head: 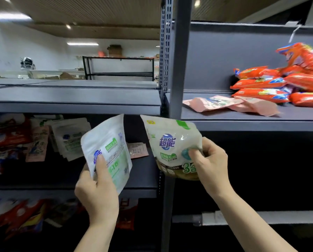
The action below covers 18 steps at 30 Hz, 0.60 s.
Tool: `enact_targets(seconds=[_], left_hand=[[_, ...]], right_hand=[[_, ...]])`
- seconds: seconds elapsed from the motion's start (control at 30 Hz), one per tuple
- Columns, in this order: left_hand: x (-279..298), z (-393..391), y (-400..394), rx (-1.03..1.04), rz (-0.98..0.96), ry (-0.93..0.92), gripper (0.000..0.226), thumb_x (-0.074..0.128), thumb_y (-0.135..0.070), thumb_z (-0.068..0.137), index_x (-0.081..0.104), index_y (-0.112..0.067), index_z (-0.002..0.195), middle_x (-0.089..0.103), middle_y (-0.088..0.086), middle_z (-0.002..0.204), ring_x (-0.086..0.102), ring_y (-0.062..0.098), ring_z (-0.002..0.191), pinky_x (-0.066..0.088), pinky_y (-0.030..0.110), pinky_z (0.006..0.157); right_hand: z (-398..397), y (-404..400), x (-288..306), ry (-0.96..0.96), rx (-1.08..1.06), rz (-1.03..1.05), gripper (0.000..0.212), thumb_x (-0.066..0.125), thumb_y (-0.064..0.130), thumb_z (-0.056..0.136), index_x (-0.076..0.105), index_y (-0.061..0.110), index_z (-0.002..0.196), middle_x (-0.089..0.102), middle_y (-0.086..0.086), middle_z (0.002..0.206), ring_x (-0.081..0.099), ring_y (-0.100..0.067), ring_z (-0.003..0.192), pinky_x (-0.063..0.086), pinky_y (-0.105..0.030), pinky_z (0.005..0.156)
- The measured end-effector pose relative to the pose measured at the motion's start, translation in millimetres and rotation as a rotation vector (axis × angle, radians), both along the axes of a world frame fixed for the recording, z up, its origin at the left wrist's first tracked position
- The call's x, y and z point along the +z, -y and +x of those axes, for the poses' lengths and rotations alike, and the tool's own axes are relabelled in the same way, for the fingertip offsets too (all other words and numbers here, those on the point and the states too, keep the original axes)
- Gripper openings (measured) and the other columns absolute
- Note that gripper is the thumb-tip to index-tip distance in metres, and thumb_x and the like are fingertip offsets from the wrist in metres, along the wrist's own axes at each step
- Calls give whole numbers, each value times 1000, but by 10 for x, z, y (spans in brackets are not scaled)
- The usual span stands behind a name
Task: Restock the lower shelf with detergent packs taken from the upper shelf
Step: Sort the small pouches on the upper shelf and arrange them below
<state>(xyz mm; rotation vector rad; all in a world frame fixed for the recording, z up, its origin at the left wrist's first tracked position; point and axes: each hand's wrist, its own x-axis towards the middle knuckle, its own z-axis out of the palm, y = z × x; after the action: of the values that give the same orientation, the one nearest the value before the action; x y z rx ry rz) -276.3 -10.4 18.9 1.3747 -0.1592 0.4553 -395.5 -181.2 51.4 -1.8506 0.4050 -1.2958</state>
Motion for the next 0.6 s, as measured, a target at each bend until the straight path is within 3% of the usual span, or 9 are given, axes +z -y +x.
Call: enact_targets(seconds=[0.17,0.3,0.43,0.5,0.6], left_hand=[[209,-499,184,24,-84,96,15,56,-36,95,63,-33,82,66,-17,81,64,-11,72,46,5,54],[371,-811,311,9,-151,170,13,56,-41,92,68,-40,88,71,-11,91,69,3,86,55,21,66],[576,-1004,399,-17,-269,242,29,59,-43,89,72,-21,102,74,-9,92,72,13,86,61,38,67],[759,-1083,477,-8,-284,300,33,60,-43,88,73,-14,100,74,-12,88,73,13,81,60,42,63],[1090,-1168,666,-50,-274,394,27,59,-40,89,72,-17,94,73,-19,82,71,7,78,60,36,67]], right_hand=[[-447,341,126,83,42,58,13,58,25,76,66,15,78,66,-9,74,58,-11,65,50,-33,56],[-763,577,292,173,16,57,20,57,34,71,66,16,74,66,-6,68,57,-12,63,49,-33,54],[-994,782,471,289,-22,53,9,62,22,74,70,24,72,69,-1,70,62,-14,65,53,-32,55],[-1108,908,571,356,-47,70,16,61,12,74,71,24,70,69,5,68,61,-8,63,51,-24,54],[-1235,1086,743,414,-91,89,9,60,9,74,68,14,72,67,0,72,59,-13,68,50,-33,60]])
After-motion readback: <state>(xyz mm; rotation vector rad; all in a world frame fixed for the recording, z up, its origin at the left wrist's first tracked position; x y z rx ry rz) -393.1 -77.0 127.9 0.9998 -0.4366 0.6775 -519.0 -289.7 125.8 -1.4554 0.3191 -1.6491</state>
